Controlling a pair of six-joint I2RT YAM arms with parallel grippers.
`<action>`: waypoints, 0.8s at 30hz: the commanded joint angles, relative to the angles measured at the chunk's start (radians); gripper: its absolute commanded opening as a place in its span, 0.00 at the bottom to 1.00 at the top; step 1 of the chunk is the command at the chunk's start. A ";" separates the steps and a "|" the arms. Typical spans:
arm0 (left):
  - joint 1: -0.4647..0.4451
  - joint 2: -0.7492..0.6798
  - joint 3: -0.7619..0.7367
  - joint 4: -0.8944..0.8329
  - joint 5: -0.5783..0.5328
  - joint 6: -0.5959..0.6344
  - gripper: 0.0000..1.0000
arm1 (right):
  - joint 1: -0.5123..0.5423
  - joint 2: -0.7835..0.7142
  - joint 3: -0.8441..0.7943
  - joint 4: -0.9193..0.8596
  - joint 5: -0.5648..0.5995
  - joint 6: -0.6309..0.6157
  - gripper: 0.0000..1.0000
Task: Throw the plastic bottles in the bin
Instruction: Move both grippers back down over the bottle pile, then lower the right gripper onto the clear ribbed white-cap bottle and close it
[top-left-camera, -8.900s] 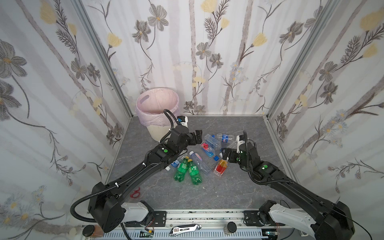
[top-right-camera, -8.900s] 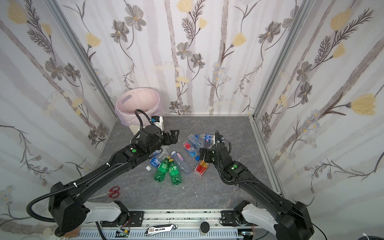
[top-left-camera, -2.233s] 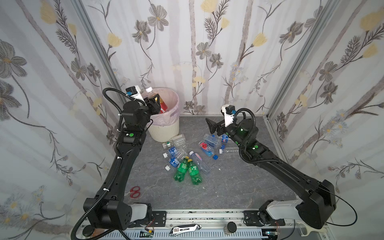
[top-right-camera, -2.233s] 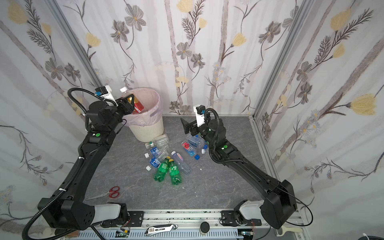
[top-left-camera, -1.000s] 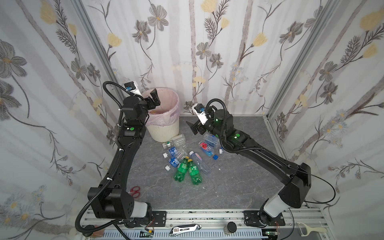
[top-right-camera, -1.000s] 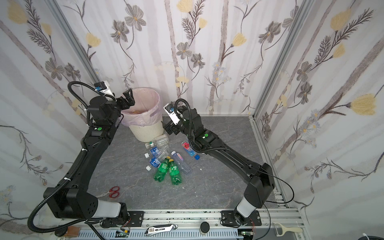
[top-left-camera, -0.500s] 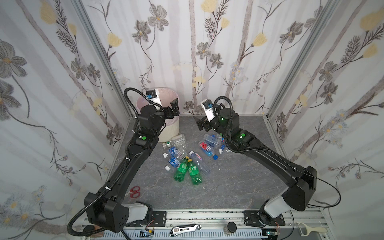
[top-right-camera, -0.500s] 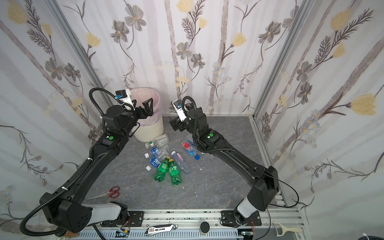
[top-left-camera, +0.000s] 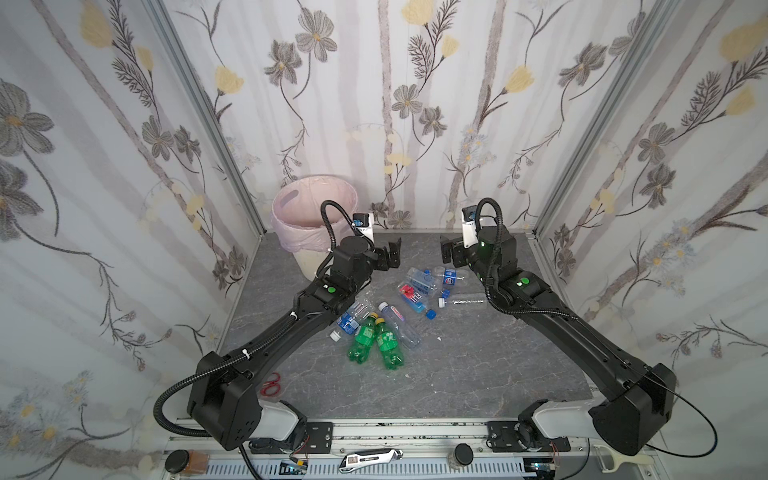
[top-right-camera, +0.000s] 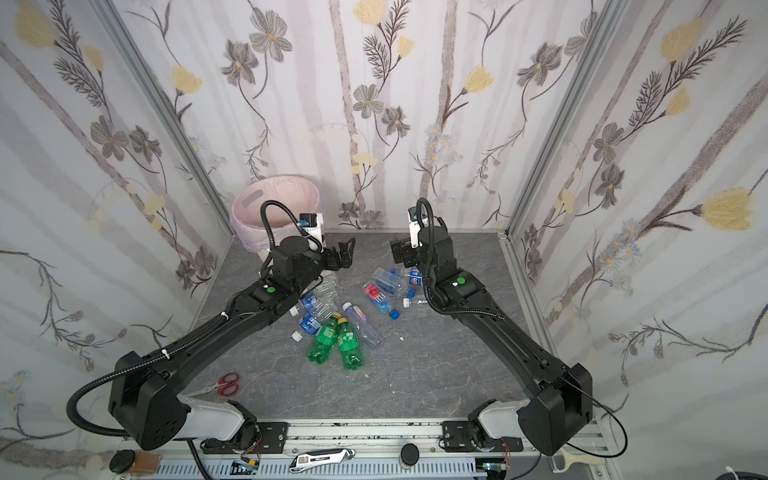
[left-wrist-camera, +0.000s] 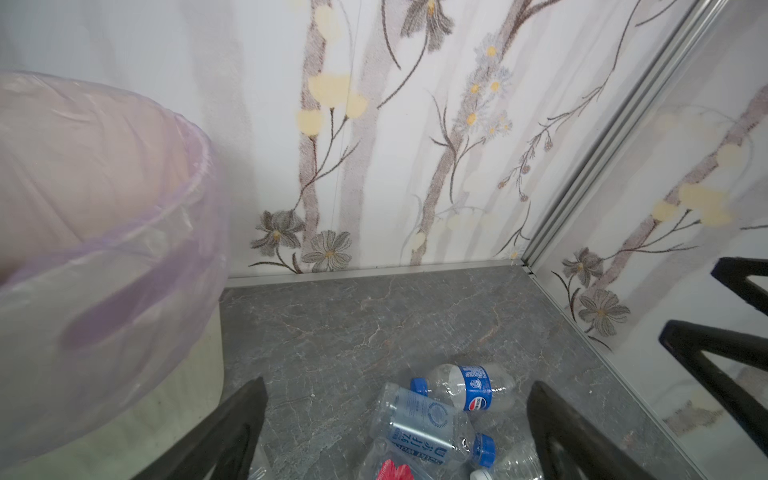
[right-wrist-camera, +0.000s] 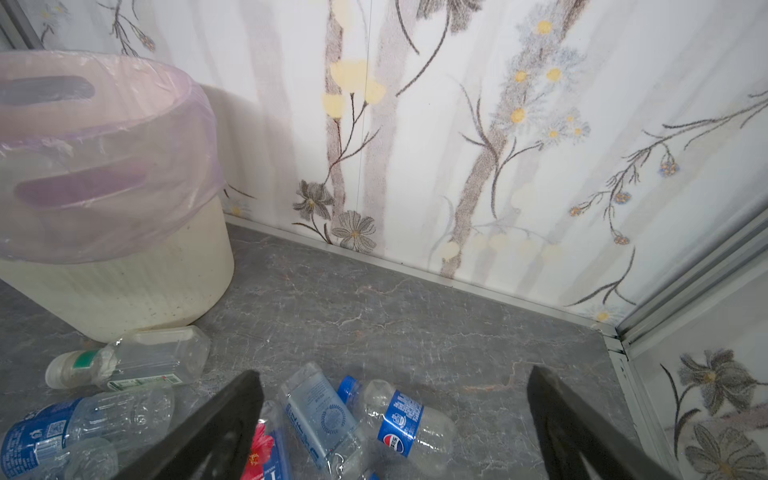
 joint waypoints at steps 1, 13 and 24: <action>-0.034 0.026 -0.040 0.064 -0.006 -0.026 1.00 | -0.029 -0.027 -0.084 -0.066 0.092 0.046 1.00; -0.165 0.099 -0.033 0.055 -0.017 -0.031 1.00 | -0.225 0.087 -0.138 -0.224 -0.047 0.285 1.00; -0.173 0.115 -0.026 0.049 -0.002 -0.058 1.00 | -0.279 0.145 -0.309 -0.134 -0.237 0.381 1.00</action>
